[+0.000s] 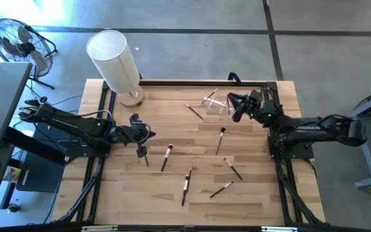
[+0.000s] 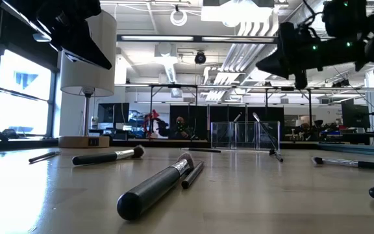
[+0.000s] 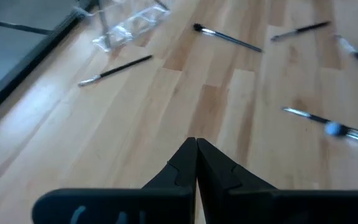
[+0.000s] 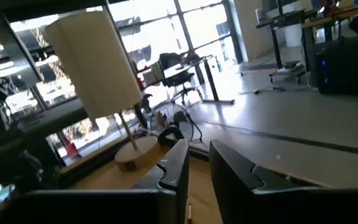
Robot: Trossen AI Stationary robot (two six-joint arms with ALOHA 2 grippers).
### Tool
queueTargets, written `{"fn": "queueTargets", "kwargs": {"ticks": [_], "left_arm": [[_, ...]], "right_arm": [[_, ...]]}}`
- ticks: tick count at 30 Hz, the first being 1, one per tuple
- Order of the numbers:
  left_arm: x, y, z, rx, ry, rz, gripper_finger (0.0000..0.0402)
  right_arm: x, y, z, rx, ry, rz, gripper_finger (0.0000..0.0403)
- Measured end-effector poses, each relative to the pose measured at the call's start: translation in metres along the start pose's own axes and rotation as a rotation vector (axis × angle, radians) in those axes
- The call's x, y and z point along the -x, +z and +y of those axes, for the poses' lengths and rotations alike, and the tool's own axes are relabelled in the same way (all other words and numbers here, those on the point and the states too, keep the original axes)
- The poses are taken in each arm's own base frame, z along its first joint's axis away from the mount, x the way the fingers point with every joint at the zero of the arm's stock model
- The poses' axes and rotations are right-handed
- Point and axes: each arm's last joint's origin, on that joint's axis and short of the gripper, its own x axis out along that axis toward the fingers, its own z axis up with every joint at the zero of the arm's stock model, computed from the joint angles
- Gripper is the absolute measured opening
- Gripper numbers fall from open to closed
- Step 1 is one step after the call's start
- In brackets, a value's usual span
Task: Pick & Place Makeup Brushes
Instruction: Put the black makeup brush into the transparent organizer
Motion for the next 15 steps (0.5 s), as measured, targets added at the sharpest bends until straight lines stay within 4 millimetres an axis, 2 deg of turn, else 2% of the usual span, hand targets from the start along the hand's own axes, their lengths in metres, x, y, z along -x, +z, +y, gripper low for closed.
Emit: {"fn": "queueTargets", "kwargs": {"ticks": [5, 11, 15], "left_arm": [[0.0, -0.001, 0.001, -0.008, 0.037, 0.003, 0.0026], [0.0, -0.003, 0.002, -0.032, 0.047, 0.023, 0.0069], [0.0, -0.005, 0.003, -0.04, 0.035, 0.044, 0.0075]], "right_arm": [[-0.016, 0.017, 0.037, 0.093, -0.064, 0.278, 0.0007], [-0.037, 0.035, 0.081, 0.145, -0.238, 0.542, 0.0002], [-0.059, 0.029, 0.106, 0.155, -0.3, 0.687, 0.0001]]}}
